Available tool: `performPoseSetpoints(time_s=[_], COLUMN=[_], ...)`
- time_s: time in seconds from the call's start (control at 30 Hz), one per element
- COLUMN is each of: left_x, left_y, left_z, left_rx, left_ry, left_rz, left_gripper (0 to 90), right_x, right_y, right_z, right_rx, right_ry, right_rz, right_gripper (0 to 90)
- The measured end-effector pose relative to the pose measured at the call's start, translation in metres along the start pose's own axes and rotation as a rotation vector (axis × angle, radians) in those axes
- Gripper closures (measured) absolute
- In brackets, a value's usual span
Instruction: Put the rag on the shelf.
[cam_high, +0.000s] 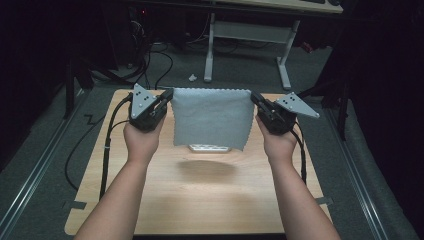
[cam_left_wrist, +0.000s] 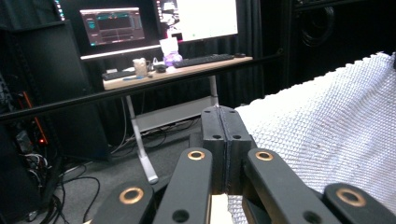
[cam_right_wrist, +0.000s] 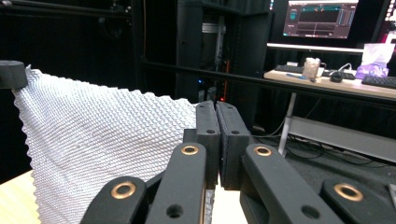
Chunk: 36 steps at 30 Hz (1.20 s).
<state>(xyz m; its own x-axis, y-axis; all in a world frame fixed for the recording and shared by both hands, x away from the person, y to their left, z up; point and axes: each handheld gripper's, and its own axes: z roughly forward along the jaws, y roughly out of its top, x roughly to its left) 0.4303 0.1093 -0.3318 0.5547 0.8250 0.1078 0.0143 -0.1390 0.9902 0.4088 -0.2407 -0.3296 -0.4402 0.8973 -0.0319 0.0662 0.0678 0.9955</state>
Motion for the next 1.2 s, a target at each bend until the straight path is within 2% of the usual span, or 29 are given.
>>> performPoseSetpoints(time_s=[0.2,0.33,0.5,0.67,0.77,0.87,0.97,1.2], left_x=[0.006,0.009,0.015,0.016,0.015,0.013,0.011,0.008], left_y=[-0.003,-0.005,-0.014,-0.028,-0.039,-0.051,-0.063,-0.082], left_z=[0.017,0.028,0.046,0.061,0.065,0.068,0.070,0.069], left_rx=[0.010,0.020,0.082,0.161,0.194,0.233,0.268,0.302], left_ry=[0.021,0.043,0.048,0.046,0.039,0.018,-0.012,-0.040], left_rz=[0.002,0.021,0.009,0.018,0.007,0.001,-0.014,-0.030], left_gripper=[89.9,89.9,90.0,90.0,90.0,89.9,90.0,89.9], right_x=[-0.007,-0.013,-0.015,-0.020,-0.023,-0.026,-0.028,-0.032], right_y=[0.004,0.003,0.000,-0.008,-0.016,-0.026,-0.036,-0.059], right_z=[0.018,0.030,0.043,0.055,0.060,0.063,0.063,0.065], right_rx=[0.023,0.056,0.100,0.167,0.197,0.229,0.246,0.301], right_ry=[-0.022,-0.035,-0.052,-0.064,-0.060,-0.051,-0.048,-0.026], right_rz=[-0.029,-0.016,-0.035,-0.069,-0.061,-0.065,-0.048,-0.025], right_gripper=[89.7,89.7,89.7,89.7,89.7,89.7,89.7,89.7])
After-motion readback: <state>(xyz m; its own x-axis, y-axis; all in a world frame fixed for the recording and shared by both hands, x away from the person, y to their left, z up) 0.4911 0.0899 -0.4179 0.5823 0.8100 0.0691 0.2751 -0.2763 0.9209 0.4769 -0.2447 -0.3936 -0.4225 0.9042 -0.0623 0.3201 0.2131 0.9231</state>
